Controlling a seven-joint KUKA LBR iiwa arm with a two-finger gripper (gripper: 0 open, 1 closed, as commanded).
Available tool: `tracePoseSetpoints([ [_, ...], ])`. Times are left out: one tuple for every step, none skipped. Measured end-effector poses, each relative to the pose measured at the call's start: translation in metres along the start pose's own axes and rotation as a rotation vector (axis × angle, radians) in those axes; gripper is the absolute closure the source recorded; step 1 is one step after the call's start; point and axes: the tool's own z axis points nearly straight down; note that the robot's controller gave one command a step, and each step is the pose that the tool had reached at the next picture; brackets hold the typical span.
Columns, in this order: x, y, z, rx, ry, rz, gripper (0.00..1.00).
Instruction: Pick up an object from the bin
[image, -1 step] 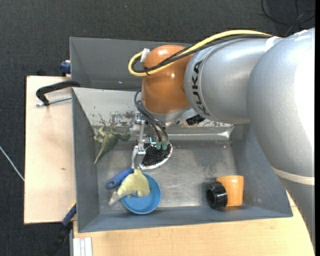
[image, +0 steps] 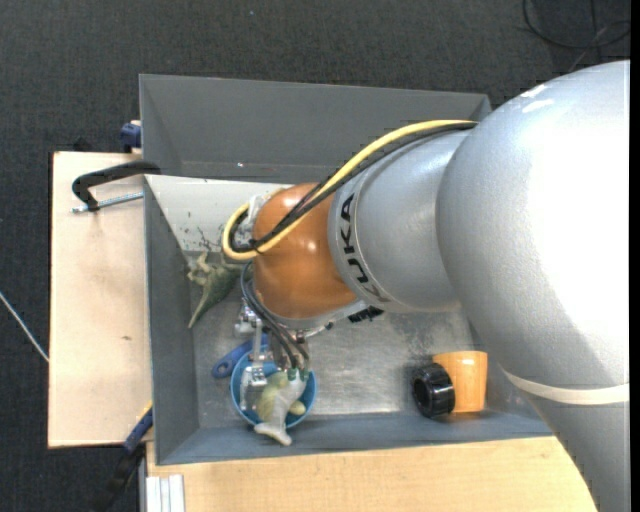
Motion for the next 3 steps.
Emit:
tracePoseSetpoints([
  [-0.006,-0.004,-0.005,0.001,-0.013,0.007,1.0],
  [-0.012,-0.004,-0.116,-0.004,-0.022,0.001,1.0],
  [-0.011,-0.005,-0.111,-0.001,-0.012,0.001,0.0],
])
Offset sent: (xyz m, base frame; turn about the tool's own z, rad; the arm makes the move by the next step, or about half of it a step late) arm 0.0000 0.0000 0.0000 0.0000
